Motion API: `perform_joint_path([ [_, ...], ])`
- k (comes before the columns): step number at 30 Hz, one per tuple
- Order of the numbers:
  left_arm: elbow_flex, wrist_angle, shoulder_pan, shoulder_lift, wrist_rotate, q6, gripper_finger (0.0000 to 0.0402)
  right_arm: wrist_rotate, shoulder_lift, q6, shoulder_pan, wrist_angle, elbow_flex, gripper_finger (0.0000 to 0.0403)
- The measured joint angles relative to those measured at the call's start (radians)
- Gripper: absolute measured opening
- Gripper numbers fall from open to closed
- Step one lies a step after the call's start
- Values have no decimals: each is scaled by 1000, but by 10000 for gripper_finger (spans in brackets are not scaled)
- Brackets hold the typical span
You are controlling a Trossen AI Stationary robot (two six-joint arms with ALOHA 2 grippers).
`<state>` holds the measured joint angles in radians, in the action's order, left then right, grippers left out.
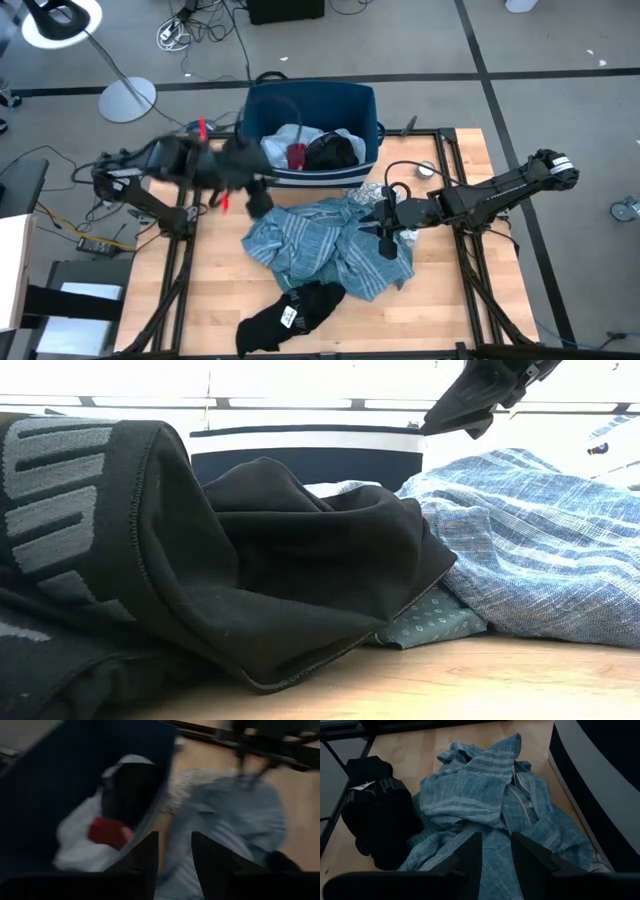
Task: Sort clothes
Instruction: Put the black boxer into the blue laundry organizer
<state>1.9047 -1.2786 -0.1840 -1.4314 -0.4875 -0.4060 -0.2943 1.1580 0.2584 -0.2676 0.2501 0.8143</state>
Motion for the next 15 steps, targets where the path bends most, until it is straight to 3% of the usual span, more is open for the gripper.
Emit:
perform_joint_path([
  [8,-122,52,-272,-29,4,-167,121,0,0,11,1,-3,0,105],
  [15,-220,59,-385,-96,35,-325,121,0,0,24,1,-11,0,105],
])
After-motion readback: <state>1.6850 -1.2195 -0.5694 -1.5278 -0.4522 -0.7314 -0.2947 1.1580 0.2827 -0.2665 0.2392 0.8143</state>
